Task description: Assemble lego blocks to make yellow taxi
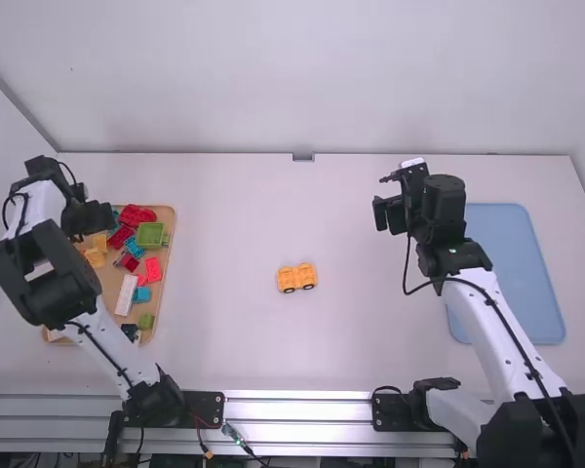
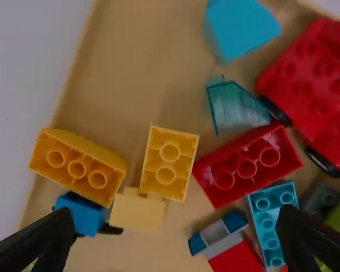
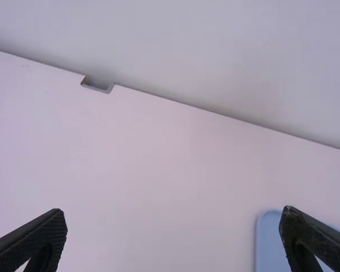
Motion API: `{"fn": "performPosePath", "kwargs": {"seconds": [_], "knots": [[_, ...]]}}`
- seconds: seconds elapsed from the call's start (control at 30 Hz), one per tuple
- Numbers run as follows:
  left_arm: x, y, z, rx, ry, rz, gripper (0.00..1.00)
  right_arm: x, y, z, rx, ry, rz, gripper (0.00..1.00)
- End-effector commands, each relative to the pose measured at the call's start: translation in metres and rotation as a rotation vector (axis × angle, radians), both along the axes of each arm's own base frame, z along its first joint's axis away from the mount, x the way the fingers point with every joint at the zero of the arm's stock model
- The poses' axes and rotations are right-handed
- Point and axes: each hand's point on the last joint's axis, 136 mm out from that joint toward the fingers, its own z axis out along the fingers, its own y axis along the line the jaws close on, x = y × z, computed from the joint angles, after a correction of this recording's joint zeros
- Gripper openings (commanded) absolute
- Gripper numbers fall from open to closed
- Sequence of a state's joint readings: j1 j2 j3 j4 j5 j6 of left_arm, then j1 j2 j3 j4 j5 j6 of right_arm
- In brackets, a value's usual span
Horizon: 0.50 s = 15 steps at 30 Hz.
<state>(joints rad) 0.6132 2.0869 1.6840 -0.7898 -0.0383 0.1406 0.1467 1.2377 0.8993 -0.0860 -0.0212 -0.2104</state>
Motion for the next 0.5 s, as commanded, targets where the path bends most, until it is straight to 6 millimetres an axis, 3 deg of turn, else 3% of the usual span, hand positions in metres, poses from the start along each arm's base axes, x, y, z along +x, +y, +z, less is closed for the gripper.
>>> {"fn": "performPosePath", "kwargs": {"seconds": [0.0, 0.07, 0.2, 0.33, 0.47], "knots": [[0.004, 0.001, -0.007, 0.004, 0.007, -0.043, 0.94, 0.005, 0.004, 0.016, 0.007, -0.036, 0.011, 0.99], [0.006, 0.002, -0.011, 0.008, 0.009, -0.054, 0.91, 0.005, 0.006, 0.016, 0.008, -0.035, 0.015, 0.99], [0.004, 0.005, -0.024, 0.001, 0.028, -0.042, 0.61, 0.006, 0.003, 0.016, 0.008, -0.034, 0.006, 0.99], [0.004, 0.006, -0.03, -0.005, 0.033, -0.033, 0.6, 0.005, 0.004, 0.016, 0.01, -0.031, 0.008, 0.99], [0.003, 0.009, -0.03, -0.001, 0.032, -0.028, 0.65, 0.005, 0.002, 0.015, 0.01, -0.03, 0.004, 0.99]]}}
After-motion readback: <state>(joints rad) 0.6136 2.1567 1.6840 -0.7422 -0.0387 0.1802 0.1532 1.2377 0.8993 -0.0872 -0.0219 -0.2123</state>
